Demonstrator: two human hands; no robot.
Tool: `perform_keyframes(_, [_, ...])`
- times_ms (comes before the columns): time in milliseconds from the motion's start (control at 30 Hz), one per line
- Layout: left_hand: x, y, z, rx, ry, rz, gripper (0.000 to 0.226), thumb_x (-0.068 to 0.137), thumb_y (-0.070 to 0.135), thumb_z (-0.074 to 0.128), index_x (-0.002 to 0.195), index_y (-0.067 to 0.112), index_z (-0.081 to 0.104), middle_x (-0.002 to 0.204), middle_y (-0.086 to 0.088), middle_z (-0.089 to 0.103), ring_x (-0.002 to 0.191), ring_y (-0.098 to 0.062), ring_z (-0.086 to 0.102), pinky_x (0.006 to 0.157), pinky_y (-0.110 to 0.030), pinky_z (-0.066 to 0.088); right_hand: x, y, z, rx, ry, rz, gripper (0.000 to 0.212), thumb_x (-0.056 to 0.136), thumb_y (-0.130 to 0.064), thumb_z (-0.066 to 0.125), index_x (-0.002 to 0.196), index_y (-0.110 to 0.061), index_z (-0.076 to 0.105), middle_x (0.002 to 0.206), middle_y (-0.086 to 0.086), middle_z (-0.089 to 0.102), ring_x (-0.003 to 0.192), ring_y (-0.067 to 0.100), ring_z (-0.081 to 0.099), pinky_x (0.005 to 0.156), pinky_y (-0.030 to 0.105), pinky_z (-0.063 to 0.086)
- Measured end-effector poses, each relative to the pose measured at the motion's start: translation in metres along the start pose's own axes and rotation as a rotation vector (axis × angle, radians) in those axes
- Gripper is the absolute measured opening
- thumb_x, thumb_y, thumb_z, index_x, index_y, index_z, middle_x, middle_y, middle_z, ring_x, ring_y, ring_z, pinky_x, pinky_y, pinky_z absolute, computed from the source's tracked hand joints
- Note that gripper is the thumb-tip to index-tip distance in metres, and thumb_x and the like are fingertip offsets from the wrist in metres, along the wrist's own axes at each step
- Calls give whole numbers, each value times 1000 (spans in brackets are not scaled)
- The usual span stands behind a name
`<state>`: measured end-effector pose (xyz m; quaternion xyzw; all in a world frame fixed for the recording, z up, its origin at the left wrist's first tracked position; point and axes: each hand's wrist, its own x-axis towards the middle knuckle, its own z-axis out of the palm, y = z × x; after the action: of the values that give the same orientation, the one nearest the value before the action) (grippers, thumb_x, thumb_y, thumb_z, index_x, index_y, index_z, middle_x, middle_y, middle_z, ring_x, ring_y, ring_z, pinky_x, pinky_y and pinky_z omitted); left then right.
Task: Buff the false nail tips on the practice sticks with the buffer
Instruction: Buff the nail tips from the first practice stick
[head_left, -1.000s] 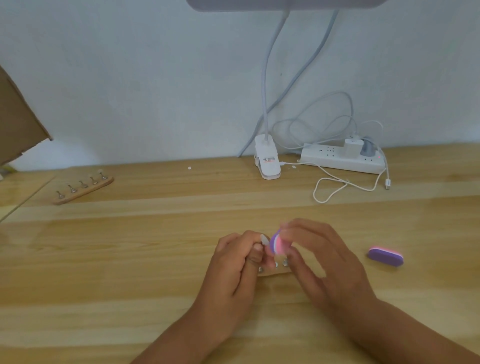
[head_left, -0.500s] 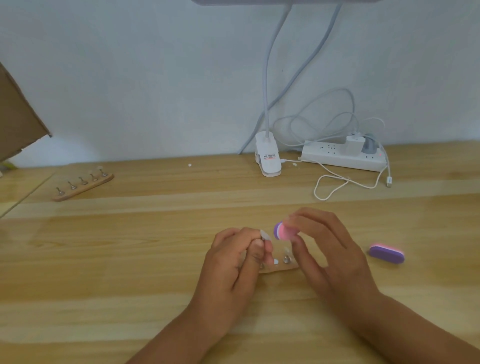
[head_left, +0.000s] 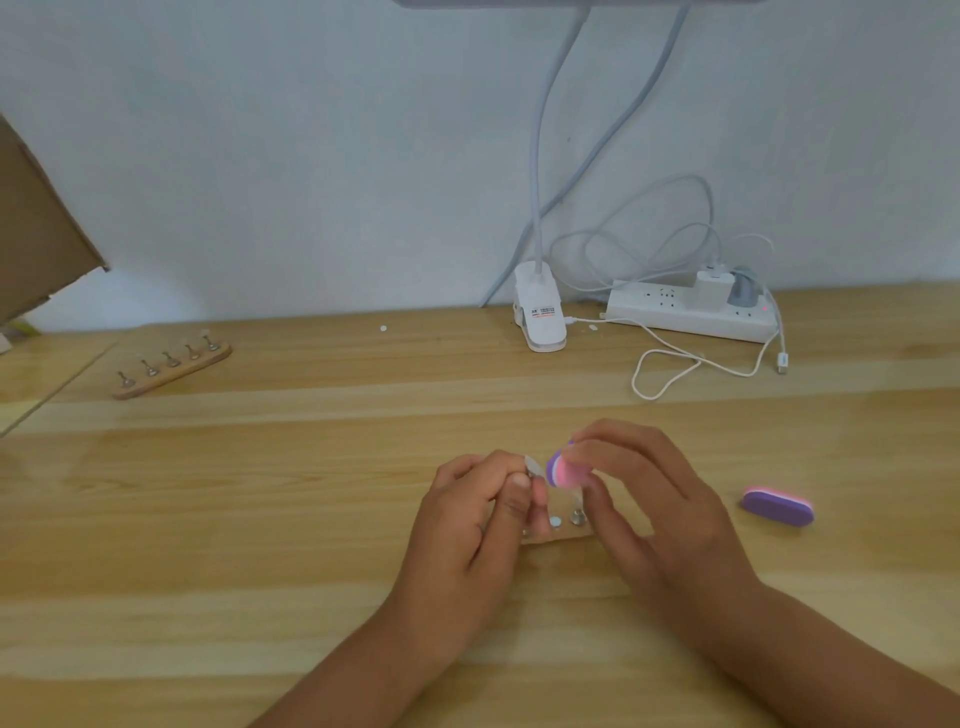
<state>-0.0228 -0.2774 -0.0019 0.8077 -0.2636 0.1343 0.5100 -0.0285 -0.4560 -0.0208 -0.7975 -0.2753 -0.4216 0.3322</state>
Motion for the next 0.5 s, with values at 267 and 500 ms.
perform_keyframes(267, [0,-1,0,-26,-15,-13,34,99,31,34,78,22,58,73,12,61,81,-16,56,78,-23,39,0,0,0,3,-6,4,27,93,-1,56,116,-14,61,118,2,59,113,9,58,99,18,44])
perform_keyframes(500, [0,-3,0,0,-21,9,33,98,29,35,78,19,59,73,13,61,81,-15,57,80,-24,39,-3,-4,1,22,-73,-37,30,94,0,55,121,-13,63,122,4,60,117,8,57,101,19,43])
